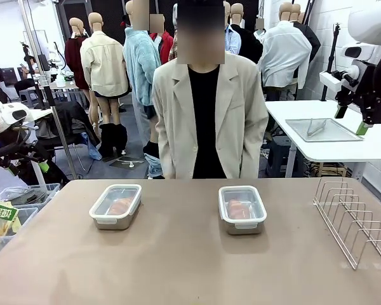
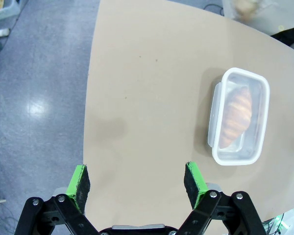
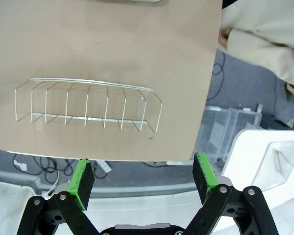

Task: Place the bread in airtight containers.
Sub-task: Release when the human grabs the Airtight Container lid.

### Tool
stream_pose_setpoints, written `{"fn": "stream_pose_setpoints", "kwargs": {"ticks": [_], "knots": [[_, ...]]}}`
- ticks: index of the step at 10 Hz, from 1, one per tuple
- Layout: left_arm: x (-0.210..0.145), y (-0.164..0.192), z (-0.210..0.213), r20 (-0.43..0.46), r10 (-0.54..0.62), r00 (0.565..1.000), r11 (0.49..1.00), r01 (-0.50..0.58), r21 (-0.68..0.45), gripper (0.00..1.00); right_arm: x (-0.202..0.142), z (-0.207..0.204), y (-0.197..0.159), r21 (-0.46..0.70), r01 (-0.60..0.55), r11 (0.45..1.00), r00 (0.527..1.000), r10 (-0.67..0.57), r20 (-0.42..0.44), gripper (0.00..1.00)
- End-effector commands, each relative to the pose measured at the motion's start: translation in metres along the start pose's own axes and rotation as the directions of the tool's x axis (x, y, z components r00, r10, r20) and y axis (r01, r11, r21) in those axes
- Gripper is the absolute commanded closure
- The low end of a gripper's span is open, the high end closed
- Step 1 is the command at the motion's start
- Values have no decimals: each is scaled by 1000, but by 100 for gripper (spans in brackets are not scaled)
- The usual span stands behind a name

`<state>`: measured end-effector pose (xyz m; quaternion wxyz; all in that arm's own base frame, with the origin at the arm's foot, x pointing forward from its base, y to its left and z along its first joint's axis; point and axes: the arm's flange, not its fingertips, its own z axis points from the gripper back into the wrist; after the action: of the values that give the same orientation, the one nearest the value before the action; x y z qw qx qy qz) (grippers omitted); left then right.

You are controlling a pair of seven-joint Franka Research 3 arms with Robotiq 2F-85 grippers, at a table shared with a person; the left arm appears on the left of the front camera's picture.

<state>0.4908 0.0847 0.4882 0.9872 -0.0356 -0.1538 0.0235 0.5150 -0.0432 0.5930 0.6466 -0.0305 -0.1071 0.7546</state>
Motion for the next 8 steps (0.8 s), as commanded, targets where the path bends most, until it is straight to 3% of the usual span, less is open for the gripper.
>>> {"fn": "stream_pose_setpoints", "kwargs": {"ticks": [1,8], "knots": [[-1,1,0,7,3,1000,1000,-3,11,0,1,0,1,3,16,1000,1000,-16,5,0],[-1,1,0,7,3,1000,1000,-3,11,0,1,0,1,3,16,1000,1000,-16,5,0]]}}
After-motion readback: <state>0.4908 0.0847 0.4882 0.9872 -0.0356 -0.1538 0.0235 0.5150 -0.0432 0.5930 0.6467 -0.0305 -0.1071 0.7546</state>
